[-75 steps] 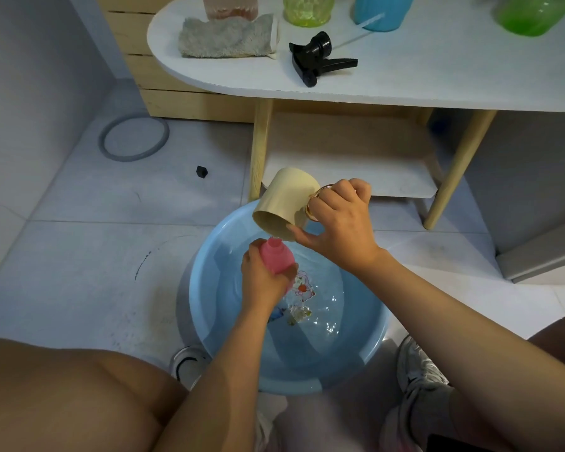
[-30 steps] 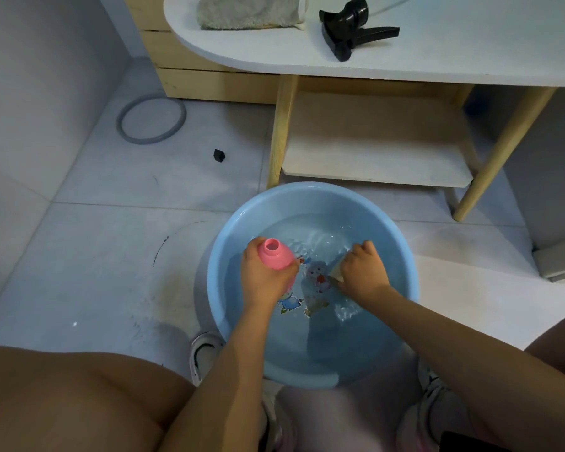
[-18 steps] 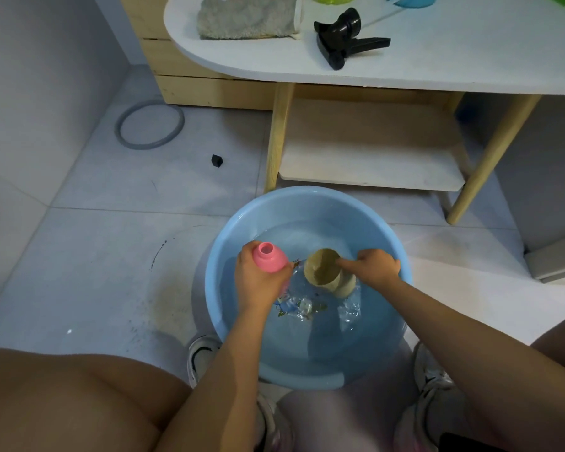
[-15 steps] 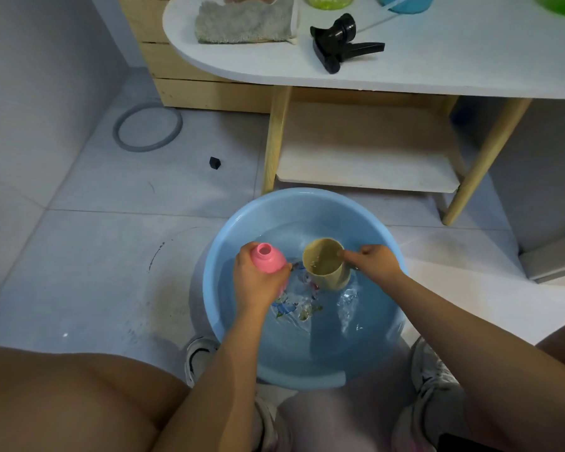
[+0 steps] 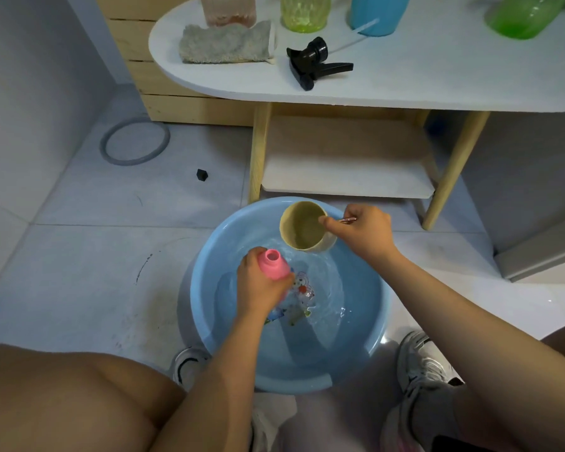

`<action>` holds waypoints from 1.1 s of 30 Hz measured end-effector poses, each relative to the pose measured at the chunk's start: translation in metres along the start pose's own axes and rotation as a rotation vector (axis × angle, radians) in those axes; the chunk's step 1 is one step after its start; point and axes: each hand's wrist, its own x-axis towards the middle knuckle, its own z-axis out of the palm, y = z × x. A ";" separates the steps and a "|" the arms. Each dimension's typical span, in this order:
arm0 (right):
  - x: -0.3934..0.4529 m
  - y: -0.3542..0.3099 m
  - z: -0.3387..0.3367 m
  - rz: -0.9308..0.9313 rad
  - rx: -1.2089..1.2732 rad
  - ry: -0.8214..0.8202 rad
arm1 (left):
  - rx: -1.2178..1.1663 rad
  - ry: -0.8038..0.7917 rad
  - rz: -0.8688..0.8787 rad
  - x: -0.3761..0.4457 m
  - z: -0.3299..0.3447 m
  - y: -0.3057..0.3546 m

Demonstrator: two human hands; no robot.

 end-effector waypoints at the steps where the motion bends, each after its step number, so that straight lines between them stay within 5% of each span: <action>1: -0.002 -0.004 -0.001 -0.057 -0.041 0.026 | 0.002 -0.006 0.002 0.000 0.001 0.001; 14: -0.010 -0.015 0.011 -0.568 -0.198 0.450 | 0.057 -0.056 0.004 -0.001 0.004 0.006; 33: -0.006 -0.017 0.011 -0.732 -0.264 0.526 | 0.040 -0.075 -0.026 -0.002 0.003 0.010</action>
